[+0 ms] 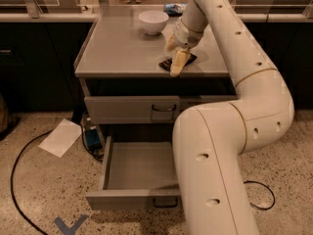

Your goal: Place rxbar chocolate into middle drawer

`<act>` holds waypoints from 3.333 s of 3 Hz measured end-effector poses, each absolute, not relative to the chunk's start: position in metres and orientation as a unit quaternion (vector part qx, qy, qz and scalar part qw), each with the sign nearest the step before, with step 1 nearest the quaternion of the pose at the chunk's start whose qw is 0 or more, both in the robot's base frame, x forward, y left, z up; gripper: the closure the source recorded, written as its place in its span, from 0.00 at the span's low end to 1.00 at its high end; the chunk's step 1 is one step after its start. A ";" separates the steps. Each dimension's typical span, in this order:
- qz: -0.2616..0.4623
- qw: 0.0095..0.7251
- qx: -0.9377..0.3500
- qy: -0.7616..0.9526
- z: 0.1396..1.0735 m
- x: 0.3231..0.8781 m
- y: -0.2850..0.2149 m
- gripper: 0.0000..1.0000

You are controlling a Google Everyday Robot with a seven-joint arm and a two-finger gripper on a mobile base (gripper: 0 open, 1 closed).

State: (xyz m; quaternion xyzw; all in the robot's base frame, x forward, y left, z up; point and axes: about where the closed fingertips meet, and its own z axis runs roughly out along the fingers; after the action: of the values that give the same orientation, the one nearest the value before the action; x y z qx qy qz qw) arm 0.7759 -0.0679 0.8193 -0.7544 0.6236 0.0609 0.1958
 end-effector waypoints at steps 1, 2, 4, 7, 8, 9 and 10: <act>0.056 0.206 -0.752 0.624 0.817 0.783 -0.064 0.59; 0.056 0.206 -0.752 0.624 0.817 0.783 -0.064 0.82; 0.055 0.207 -0.751 0.624 0.820 0.779 -0.065 1.00; 0.072 0.266 -0.753 0.598 0.920 0.736 -0.062 1.00; 0.092 0.306 -0.747 0.583 0.960 0.711 -0.059 1.00; 0.104 0.332 -0.749 0.563 0.985 0.678 -0.048 1.00; 0.084 0.379 -0.748 0.538 1.030 0.631 -0.039 1.00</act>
Offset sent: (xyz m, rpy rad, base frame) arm 0.0064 0.0036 -0.0018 0.0089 -0.0171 -0.0059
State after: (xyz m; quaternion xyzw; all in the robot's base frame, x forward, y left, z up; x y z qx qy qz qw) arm 0.6307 -0.0392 1.0300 -0.7481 0.5381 0.0844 0.3791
